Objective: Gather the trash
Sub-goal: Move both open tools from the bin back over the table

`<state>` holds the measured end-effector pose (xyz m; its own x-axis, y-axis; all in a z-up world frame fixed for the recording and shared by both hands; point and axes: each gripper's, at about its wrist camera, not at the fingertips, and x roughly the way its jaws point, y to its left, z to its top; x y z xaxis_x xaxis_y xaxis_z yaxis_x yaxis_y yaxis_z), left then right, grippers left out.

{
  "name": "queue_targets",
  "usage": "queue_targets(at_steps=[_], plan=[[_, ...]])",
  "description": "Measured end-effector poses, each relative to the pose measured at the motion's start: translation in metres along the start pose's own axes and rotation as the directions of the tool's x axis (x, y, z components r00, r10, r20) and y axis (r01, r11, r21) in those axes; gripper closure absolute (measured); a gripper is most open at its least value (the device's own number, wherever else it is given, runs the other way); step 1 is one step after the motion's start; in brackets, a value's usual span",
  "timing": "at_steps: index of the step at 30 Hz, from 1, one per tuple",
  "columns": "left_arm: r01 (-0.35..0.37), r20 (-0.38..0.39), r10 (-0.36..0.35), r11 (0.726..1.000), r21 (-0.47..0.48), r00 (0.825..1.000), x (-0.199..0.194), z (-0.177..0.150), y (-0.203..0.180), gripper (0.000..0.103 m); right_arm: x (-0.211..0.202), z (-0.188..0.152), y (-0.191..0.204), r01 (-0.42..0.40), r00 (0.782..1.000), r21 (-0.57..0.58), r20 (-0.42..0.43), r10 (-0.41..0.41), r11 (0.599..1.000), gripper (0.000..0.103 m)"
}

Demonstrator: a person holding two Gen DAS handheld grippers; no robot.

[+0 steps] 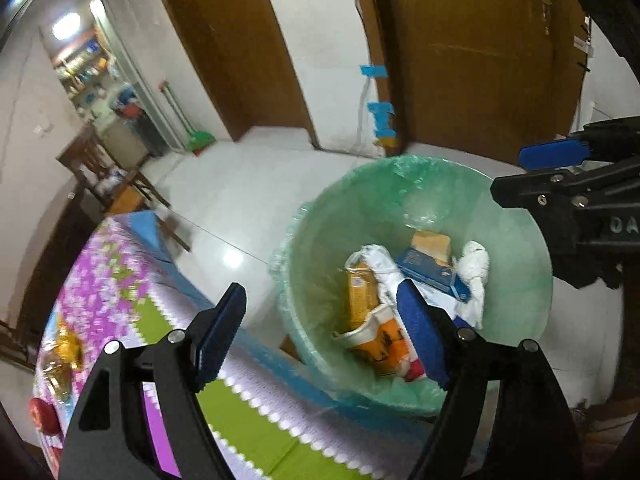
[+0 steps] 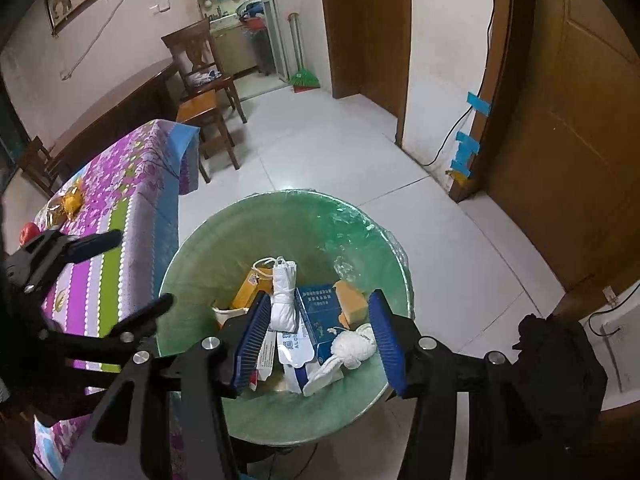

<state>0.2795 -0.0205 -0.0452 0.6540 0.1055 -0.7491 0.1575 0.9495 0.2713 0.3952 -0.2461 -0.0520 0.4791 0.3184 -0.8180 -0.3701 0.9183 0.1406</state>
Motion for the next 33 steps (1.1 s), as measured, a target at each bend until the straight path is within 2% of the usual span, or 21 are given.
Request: queue_targets(at_steps=[4, 6, 10, 12, 17, 19, 21, 25, 30, 33], plan=[[-0.09, 0.062, 0.091, 0.996, -0.017, 0.994, -0.021, -0.013, 0.008, 0.028, -0.011, -0.006, 0.008, 0.027, 0.996, 0.002, 0.091, -0.027, 1.0, 0.05], [-0.148, 0.088, 0.152, 0.988, -0.044, 0.985, -0.031, -0.019, 0.015, 0.028, -0.023, -0.01, 0.019, 0.074, 0.982, -0.006, 0.176, -0.072, 0.997, 0.05], [-0.217, 0.121, 0.228, 0.971, -0.1, 0.966, -0.048, -0.032, 0.029, 0.028, -0.04, -0.017, 0.042, 0.111, 0.949, -0.022, 0.299, -0.099, 0.994, 0.048], [-0.253, 0.129, 0.271, 0.957, -0.138, 0.954, -0.056, -0.042, 0.041, 0.026, -0.048, -0.022, 0.057, 0.125, 0.926, -0.039, 0.364, -0.102, 0.991, 0.046], [-0.331, 0.113, 0.364, 0.913, -0.238, 0.924, -0.074, -0.071, 0.071, 0.023, -0.071, -0.032, 0.09, 0.114, 0.867, -0.054, 0.492, -0.073, 0.992, 0.034], [-0.362, 0.089, 0.402, 0.885, -0.292, 0.911, -0.084, -0.09, 0.092, 0.023, -0.076, -0.034, 0.103, 0.095, 0.852, -0.064, 0.521, -0.049, 0.993, 0.033], [-0.369, 0.067, 0.414, 0.864, -0.342, 0.908, -0.093, -0.107, 0.113, 0.023, -0.08, -0.037, 0.123, 0.083, 0.838, -0.09, 0.545, -0.021, 0.992, 0.032], [-0.413, 0.015, 0.464, 0.802, -0.431, 0.886, -0.115, -0.143, 0.156, 0.023, -0.084, -0.041, 0.17, 0.042, 0.815, -0.161, 0.576, 0.06, 0.986, 0.026], [-0.465, -0.032, 0.532, 0.709, -0.53, 0.846, -0.153, -0.189, 0.209, 0.021, -0.084, -0.046, 0.234, -0.03, 0.801, -0.255, 0.572, 0.176, 0.966, 0.02], [-0.504, -0.061, 0.581, 0.644, -0.576, 0.812, -0.174, -0.216, 0.235, 0.019, -0.077, -0.051, 0.281, -0.076, 0.803, -0.32, 0.542, 0.248, 0.944, 0.018]])
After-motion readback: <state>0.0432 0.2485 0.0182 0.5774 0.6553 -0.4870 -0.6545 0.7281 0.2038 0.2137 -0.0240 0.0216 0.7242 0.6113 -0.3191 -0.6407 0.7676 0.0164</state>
